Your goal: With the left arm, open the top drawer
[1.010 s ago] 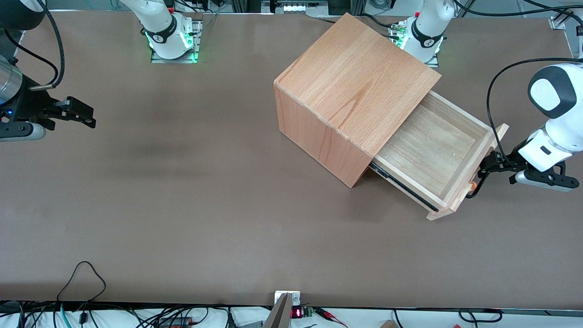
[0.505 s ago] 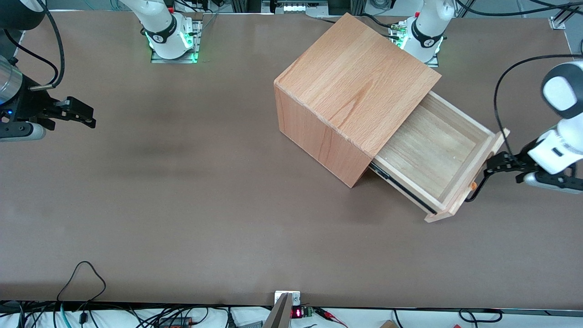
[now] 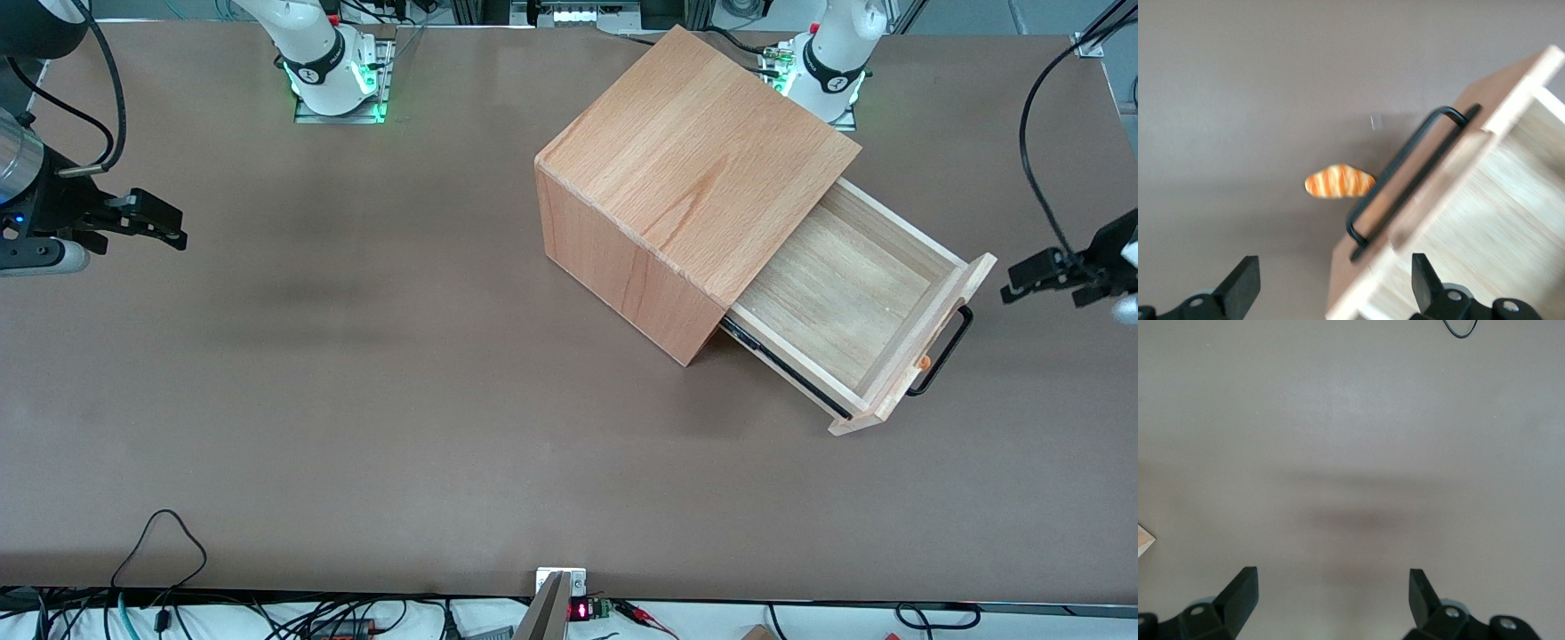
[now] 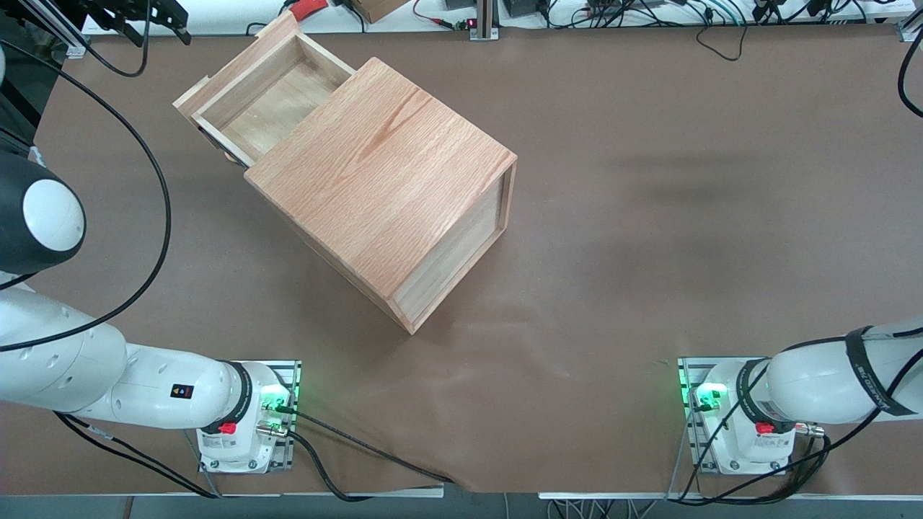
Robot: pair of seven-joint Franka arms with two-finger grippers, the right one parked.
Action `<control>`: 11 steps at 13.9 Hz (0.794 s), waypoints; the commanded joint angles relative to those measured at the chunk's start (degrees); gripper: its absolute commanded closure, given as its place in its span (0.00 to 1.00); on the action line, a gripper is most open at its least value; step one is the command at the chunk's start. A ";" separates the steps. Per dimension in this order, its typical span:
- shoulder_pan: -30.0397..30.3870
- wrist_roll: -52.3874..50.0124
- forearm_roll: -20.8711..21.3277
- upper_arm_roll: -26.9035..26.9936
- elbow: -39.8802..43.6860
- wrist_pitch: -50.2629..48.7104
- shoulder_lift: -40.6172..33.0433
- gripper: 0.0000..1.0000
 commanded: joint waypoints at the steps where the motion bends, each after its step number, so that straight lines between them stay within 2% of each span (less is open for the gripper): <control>1: -1.61 -6.82 4.83 -0.89 2.37 -8.90 -4.23 0.00; 3: -1.97 -9.82 7.75 -3.17 2.37 -13.05 -6.88 0.00; 11: -2.06 -9.40 6.97 -3.53 -1.23 -10.79 -8.64 0.00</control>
